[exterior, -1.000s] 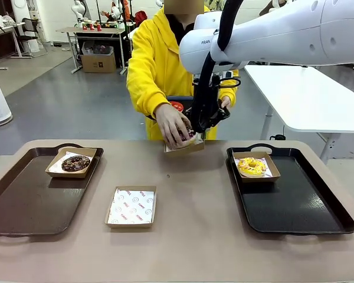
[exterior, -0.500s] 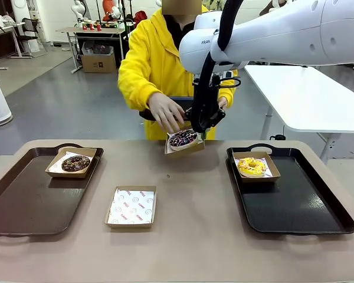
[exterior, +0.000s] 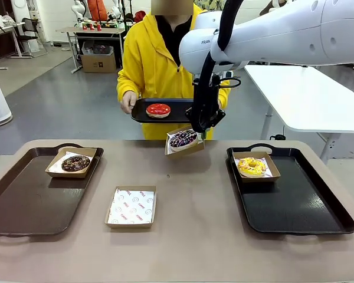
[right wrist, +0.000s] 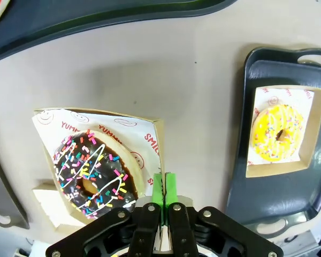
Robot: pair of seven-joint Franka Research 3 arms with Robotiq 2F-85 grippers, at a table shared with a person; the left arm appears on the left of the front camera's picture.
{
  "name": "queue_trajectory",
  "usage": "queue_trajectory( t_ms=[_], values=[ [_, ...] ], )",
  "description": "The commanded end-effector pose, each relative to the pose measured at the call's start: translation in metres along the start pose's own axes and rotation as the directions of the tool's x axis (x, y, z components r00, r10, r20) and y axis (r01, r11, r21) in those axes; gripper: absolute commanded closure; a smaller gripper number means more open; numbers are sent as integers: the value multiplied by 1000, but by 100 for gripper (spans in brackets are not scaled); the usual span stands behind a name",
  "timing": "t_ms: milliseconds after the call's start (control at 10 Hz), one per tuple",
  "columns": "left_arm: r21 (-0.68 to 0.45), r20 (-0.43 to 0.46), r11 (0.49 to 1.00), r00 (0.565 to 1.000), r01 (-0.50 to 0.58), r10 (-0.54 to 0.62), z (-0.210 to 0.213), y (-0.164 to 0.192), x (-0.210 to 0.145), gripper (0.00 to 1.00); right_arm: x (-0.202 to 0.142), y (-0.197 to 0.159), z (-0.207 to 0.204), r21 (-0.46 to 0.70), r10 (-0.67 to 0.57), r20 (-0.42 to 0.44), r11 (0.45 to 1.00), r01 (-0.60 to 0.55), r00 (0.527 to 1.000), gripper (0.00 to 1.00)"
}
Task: Individually package the donuts and arrange them on the tray.
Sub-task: Place the picked Paper togo box on the Handle tray while simultaneously picking up another Paper togo box from the table with the other hand.
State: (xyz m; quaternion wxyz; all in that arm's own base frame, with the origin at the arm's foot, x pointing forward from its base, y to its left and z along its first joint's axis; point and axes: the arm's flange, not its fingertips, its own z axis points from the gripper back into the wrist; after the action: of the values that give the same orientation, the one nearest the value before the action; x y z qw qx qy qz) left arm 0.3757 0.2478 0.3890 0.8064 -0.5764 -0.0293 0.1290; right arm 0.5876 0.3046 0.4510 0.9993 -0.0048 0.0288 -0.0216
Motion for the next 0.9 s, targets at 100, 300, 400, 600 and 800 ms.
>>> queue_trajectory(
  t_ms=[100,300,400,600,800],
  values=[
    [24,2,1000,1000,-8,8,-3,-6,-6,0,-18,-13,7,7,44,6,999,-44,999,99],
    [118,-73,992,997,46,-38,-17,-46,-11,0,-63,-58,37,61,76,39,995,-78,996,99],
    [159,-101,985,994,67,-52,-26,-65,-16,0,-88,-83,48,87,86,46,992,-89,995,99],
    [270,-151,958,987,99,-60,-49,-106,-27,0,-127,-134,56,127,50,44,990,-56,998,99],
    [398,-198,905,977,150,-75,-86,-154,-32,0,-159,-178,45,140,-13,51,990,6,999,99]
  ],
)
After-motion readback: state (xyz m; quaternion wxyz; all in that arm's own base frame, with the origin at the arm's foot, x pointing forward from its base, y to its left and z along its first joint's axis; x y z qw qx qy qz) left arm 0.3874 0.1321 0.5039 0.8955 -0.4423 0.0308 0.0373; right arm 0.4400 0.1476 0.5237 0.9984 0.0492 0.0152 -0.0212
